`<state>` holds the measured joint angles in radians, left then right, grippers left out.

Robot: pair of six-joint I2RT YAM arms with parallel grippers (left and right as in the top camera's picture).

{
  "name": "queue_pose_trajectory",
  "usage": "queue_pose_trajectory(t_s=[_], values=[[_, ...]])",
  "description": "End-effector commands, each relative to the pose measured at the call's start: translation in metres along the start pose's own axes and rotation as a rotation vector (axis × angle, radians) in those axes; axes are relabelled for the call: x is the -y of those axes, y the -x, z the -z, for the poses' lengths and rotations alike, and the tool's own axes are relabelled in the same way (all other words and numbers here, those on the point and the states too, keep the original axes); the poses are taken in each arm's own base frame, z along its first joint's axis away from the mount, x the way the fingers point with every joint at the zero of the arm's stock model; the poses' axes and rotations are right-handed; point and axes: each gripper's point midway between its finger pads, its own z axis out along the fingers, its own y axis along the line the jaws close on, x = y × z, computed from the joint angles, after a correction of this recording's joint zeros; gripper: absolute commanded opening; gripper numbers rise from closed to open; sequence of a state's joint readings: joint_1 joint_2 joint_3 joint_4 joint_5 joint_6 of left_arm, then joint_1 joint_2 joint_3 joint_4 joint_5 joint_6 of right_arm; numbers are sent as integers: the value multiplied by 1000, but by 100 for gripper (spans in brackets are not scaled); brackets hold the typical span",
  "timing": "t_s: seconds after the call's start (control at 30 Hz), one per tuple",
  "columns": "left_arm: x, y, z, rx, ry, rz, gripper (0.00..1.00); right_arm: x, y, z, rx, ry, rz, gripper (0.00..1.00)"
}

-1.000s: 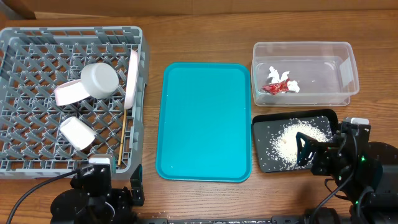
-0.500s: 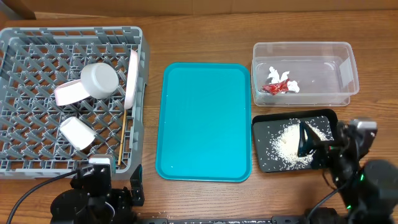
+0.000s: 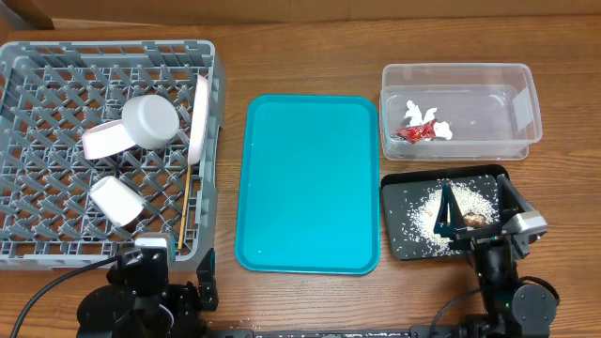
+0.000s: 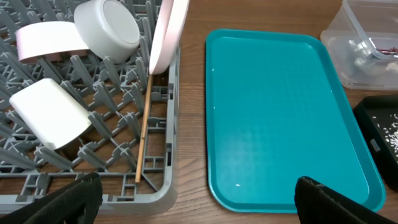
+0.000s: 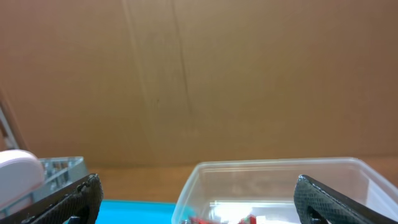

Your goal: Sort waste into correct bins and load items into the dishwasher

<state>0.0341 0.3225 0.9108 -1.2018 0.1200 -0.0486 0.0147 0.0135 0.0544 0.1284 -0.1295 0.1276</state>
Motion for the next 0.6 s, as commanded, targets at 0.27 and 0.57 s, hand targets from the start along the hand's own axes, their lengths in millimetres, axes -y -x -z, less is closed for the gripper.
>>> queue_pose_trajectory(t_s=[0.27,0.57], values=[[2,0,0,6,-12,-21,100,19,-68,7,-230,-87,-34,100],[2,0,0,6,-12,-21,100,19,-68,7,-230,-87,-34,100]])
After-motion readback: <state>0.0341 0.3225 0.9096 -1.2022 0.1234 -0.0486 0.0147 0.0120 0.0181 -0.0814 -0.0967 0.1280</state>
